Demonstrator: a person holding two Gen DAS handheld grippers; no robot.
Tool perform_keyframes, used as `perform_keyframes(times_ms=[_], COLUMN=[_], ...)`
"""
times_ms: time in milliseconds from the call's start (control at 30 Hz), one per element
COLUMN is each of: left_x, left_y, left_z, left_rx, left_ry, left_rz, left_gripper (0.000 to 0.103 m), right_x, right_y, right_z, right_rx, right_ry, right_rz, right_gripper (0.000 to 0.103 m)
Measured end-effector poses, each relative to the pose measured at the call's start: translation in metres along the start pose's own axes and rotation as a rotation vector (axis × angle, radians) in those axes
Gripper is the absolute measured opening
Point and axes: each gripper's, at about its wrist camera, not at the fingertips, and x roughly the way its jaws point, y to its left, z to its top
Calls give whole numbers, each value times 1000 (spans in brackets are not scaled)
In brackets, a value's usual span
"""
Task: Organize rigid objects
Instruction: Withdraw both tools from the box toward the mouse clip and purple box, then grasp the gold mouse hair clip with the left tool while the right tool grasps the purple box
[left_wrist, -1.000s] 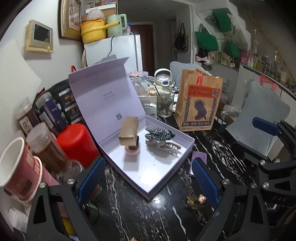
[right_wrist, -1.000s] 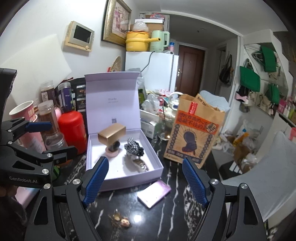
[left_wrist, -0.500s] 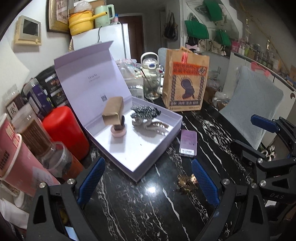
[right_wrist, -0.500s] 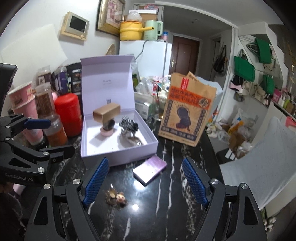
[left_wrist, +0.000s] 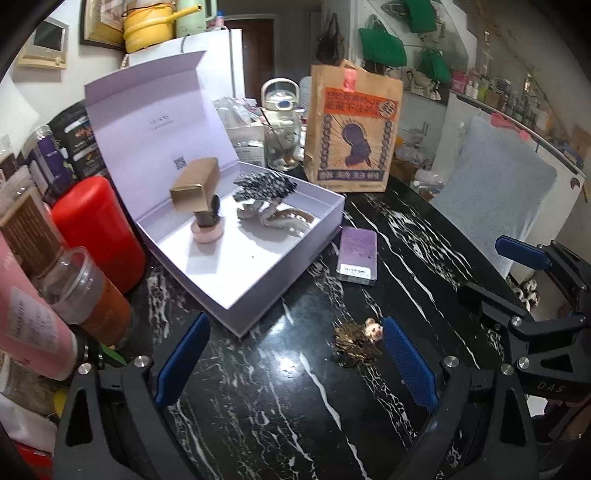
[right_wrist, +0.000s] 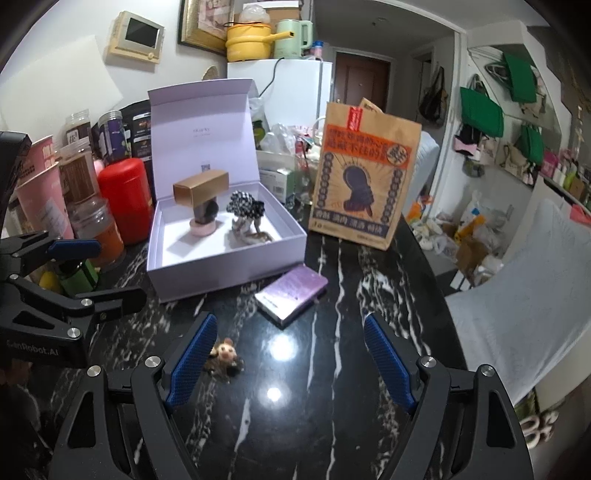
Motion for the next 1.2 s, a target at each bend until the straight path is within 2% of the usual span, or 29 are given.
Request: perform_keyframes(times_ms=[433,633,1133,1200], left_x=[40,58,100,103], left_y=[-25,-39,-45,-48], left_z=[-22,-26,-24,-26], left_rx=[55,119,124,140], left_ry=[78,104,200,209], left_rz=[-115,-99,-179,-184], left_gripper=[96,96,95,90], right_x=[11,24,60,65], right_y=[-21,-30,-50,-52], right_z=[-36,-48,-50,-48], right_rx=[33,66,137,145], right_ry=[65,104,172,181], right_rz=[-5,4,55,59], right_gripper=[83,83,83,83])
